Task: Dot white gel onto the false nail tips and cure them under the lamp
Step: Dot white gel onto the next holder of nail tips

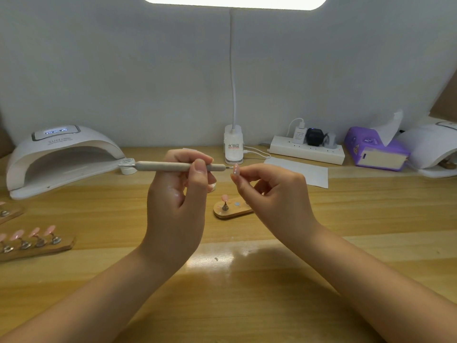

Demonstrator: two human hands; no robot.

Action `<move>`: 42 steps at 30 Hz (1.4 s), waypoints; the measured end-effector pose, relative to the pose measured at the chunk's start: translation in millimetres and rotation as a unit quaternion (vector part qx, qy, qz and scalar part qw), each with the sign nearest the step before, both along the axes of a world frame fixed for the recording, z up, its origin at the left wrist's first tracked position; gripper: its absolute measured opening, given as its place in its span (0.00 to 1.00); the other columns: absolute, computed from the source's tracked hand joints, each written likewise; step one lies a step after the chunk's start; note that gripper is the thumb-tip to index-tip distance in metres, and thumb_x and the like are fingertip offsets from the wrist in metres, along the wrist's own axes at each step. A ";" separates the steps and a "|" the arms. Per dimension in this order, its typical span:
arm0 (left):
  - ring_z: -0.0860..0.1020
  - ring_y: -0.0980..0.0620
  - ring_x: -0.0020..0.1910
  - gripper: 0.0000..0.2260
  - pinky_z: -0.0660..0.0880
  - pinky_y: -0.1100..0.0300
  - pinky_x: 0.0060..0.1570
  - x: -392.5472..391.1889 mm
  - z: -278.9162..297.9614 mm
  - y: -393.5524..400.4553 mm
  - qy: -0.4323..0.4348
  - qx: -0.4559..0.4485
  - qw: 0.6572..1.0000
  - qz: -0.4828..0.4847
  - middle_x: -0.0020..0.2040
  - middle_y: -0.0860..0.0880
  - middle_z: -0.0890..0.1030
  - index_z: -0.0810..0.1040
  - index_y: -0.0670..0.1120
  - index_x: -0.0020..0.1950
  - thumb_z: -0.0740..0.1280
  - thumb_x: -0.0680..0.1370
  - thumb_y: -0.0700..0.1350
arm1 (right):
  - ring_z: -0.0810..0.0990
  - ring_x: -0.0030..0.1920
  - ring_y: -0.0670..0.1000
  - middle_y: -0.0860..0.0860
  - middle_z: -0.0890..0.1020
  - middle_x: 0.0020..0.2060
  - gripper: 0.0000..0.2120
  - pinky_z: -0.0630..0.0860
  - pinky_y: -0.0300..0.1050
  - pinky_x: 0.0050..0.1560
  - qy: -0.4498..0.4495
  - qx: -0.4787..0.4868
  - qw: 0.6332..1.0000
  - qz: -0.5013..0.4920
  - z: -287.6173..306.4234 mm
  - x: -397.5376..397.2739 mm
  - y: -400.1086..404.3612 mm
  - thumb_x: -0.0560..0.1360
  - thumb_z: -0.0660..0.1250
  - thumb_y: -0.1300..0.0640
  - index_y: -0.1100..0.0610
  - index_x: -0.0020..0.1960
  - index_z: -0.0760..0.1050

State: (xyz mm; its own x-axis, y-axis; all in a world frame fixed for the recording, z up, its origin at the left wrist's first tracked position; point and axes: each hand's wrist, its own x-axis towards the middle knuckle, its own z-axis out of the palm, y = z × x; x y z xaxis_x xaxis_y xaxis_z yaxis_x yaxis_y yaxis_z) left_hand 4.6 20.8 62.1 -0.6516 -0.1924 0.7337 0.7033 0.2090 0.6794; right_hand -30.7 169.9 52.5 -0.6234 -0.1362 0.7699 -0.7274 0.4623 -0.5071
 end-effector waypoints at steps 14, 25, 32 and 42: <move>0.79 0.55 0.39 0.05 0.77 0.60 0.41 -3.2 -2.0 -1.3 -0.018 -0.006 1.000 0.008 0.38 0.54 0.80 0.75 0.54 0.47 0.60 0.78 0.51 | 0.78 0.32 0.46 0.40 0.80 0.35 0.06 0.76 0.38 0.33 0.005 0.007 1.000 -0.004 -1.3 -1.5 -0.4 0.75 0.69 0.55 0.54 0.49 0.83; 0.79 0.56 0.38 0.05 0.76 0.63 0.40 -2.7 -2.2 -0.7 -0.014 -0.002 1.000 0.003 0.38 0.53 0.80 0.75 0.53 0.47 0.60 0.78 0.51 | 0.78 0.32 0.46 0.39 0.80 0.34 0.07 0.75 0.36 0.33 0.001 0.001 1.000 -0.002 -1.0 -0.7 -0.9 0.75 0.68 0.54 0.54 0.48 0.83; 0.79 0.56 0.39 0.05 0.75 0.67 0.39 -0.5 1.1 -0.4 0.005 0.015 1.000 0.000 0.39 0.56 0.80 0.74 0.53 0.48 0.59 0.78 0.50 | 0.78 0.32 0.46 0.40 0.80 0.34 0.06 0.75 0.36 0.33 0.007 0.005 1.000 0.004 -0.9 0.3 -1.2 0.75 0.68 0.55 0.54 0.49 0.83; 0.79 0.56 0.39 0.05 0.76 0.62 0.41 -2.9 -0.7 -2.0 -0.014 -0.012 1.000 0.008 0.39 0.56 0.80 0.75 0.55 0.47 0.60 0.78 0.52 | 0.78 0.31 0.46 0.40 0.80 0.34 0.08 0.75 0.38 0.33 0.002 0.001 1.000 0.004 -0.9 2.0 -1.9 0.75 0.67 0.53 0.54 0.48 0.84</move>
State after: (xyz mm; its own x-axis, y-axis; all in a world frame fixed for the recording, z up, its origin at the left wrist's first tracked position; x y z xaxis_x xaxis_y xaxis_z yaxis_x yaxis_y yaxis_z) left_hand 1.7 18.8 61.4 -0.6698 -0.1846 0.7192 0.6801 0.2363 0.6940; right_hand -28.7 168.0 51.6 -0.6191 -0.1434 0.7721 -0.7335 0.4569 -0.5033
